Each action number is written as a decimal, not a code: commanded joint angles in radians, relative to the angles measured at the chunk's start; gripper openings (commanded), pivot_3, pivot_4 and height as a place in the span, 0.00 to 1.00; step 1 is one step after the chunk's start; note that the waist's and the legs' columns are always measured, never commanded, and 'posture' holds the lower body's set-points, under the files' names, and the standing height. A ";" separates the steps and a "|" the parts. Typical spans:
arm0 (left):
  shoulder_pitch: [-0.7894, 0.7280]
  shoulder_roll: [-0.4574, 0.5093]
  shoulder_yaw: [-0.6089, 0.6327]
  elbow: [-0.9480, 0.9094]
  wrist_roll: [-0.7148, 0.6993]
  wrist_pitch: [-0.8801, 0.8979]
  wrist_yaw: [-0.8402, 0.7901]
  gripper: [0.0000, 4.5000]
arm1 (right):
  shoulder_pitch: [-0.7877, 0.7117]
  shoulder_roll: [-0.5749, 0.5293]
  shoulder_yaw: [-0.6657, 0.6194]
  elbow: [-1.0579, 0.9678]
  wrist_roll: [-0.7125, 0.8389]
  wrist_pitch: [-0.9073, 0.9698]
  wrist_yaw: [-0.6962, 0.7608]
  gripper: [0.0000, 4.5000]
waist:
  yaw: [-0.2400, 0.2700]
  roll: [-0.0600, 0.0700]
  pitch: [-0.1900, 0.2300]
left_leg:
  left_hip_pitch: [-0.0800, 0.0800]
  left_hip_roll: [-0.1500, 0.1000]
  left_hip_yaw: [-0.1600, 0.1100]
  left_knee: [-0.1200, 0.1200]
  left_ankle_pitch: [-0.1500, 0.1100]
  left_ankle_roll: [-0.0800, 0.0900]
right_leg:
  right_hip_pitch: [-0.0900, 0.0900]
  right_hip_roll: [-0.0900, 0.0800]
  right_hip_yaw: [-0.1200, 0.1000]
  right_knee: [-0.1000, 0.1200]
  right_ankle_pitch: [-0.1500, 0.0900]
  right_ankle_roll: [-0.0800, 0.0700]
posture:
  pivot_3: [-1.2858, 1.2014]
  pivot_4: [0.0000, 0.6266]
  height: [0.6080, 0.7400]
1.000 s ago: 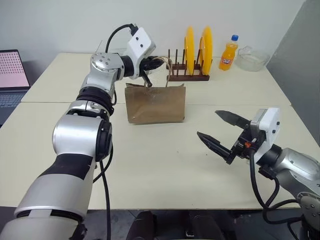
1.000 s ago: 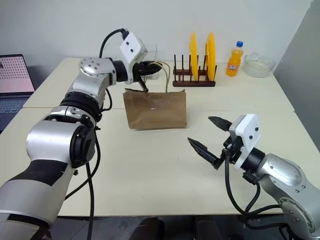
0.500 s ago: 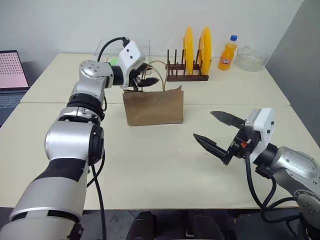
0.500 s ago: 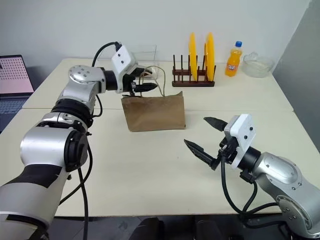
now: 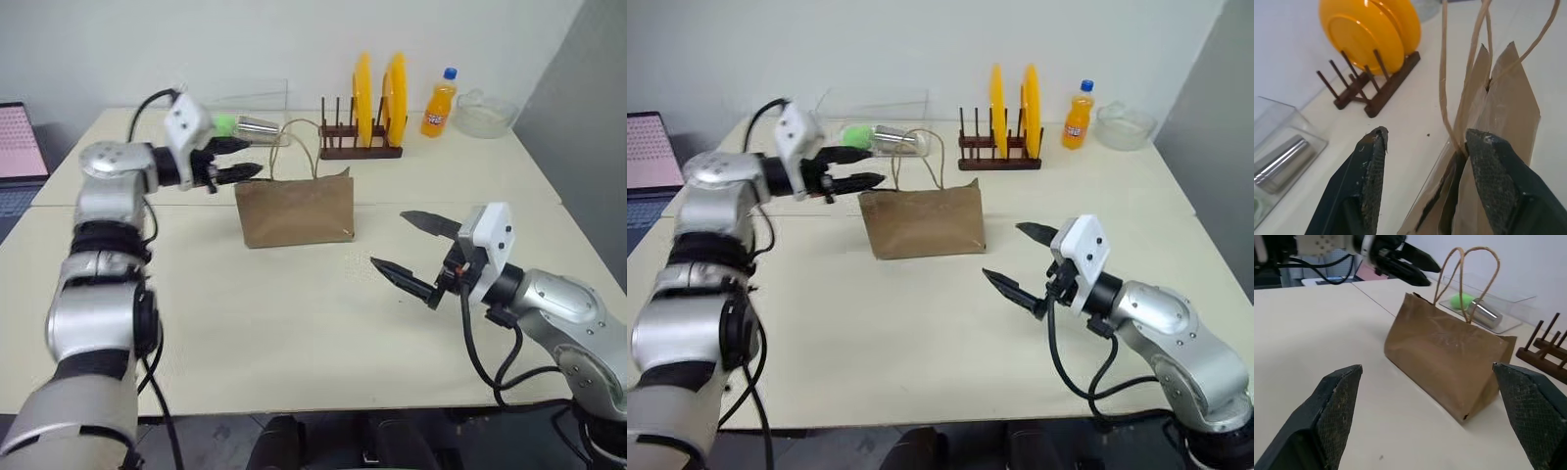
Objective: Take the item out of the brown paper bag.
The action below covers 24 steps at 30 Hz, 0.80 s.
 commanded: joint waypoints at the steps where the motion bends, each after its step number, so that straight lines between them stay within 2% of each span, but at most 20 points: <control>1: 0.197 0.020 0.137 -0.480 -0.125 0.258 0.149 0.60 | -0.051 0.020 -0.012 0.057 -0.036 -0.073 0.028 0.96 | 0.001 0.000 0.000 | 0.000 0.000 -0.001 0.000 0.000 0.000 | 0.000 0.000 0.000 0.000 0.000 0.000 | 0.52 0.24 1.00; 3: 0.373 -0.013 0.204 -0.770 -0.185 0.419 0.254 0.61 | -0.085 0.033 -0.001 0.107 -0.058 -0.104 0.050 0.86 | 0.005 0.000 0.000 | 0.000 0.000 -0.001 0.000 0.000 0.000 | 0.000 0.000 0.001 0.000 0.000 0.000 | 0.52 0.24 1.00; 5: 0.536 -0.048 0.249 -1.014 -0.240 0.545 0.336 0.61 | -0.125 0.042 0.015 0.166 -0.087 -0.141 0.081 0.72 | 0.008 0.000 0.000 | 0.001 0.000 0.000 0.000 0.000 0.000 | 0.001 -0.001 0.001 0.000 0.000 0.000 | 0.52 0.24 1.00; 10: 0.784 -0.162 0.338 -1.356 -0.336 0.739 0.541 0.61 | -0.275 0.080 0.061 0.351 -0.167 -0.235 0.145 0.32 | 0.020 0.000 0.000 | 0.003 0.000 -0.001 0.001 0.000 0.000 | 0.003 0.000 0.000 -0.001 0.000 -0.001 | 0.52 0.24 1.00; 14: 0.880 -0.216 0.369 -1.497 -0.412 0.790 0.627 0.61 | -0.443 0.126 0.121 0.562 -0.269 -0.347 0.196 0.01 | 0.020 0.000 0.000 | 0.007 0.000 0.000 0.000 0.000 0.000 | 0.007 0.000 0.001 -0.001 0.001 -0.002 | 0.52 0.24 1.00; 19: 0.955 -0.189 0.386 -1.553 -0.520 0.812 0.624 0.61 | -0.690 0.208 0.206 0.913 -0.421 -0.505 0.245 0.01 | 0.012 0.001 0.000 | 0.010 0.000 0.001 -0.001 0.000 0.000 | 0.008 0.001 0.001 -0.001 0.001 -0.002 | 0.52 0.24 1.00; 24: 0.974 -0.165 0.383 -1.571 -0.640 0.835 0.643 0.61 | -0.929 0.283 0.267 1.336 -0.584 -0.659 0.213 0.01 | 0.011 0.001 0.000 | 0.010 0.000 0.000 -0.002 0.000 -0.001 | 0.009 0.001 0.001 -0.002 0.002 -0.003 | 0.52 0.24 1.00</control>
